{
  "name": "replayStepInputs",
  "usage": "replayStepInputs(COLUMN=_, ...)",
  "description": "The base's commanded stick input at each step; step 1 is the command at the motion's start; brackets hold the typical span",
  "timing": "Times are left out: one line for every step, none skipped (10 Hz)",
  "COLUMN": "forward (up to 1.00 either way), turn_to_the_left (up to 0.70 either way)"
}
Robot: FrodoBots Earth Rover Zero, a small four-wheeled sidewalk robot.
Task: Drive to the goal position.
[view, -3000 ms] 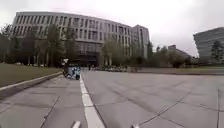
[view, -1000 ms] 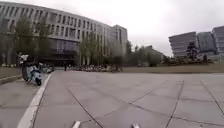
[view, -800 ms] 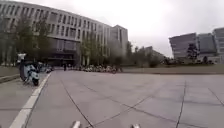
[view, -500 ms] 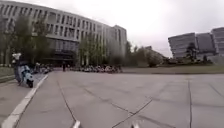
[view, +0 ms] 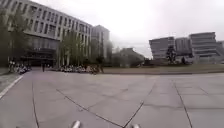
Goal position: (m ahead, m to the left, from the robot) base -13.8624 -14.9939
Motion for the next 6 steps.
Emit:
replayStepInputs(forward=0.70, turn_to_the_left=-0.33)
replayStepInputs(forward=0.70, turn_to_the_left=-0.32)
replayStepInputs(forward=0.70, turn_to_the_left=-0.33)
replayStepInputs(forward=0.70, turn_to_the_left=-0.33)
replayStepInputs(forward=0.70, turn_to_the_left=-0.33)
replayStepInputs(forward=0.70, turn_to_the_left=-0.33)
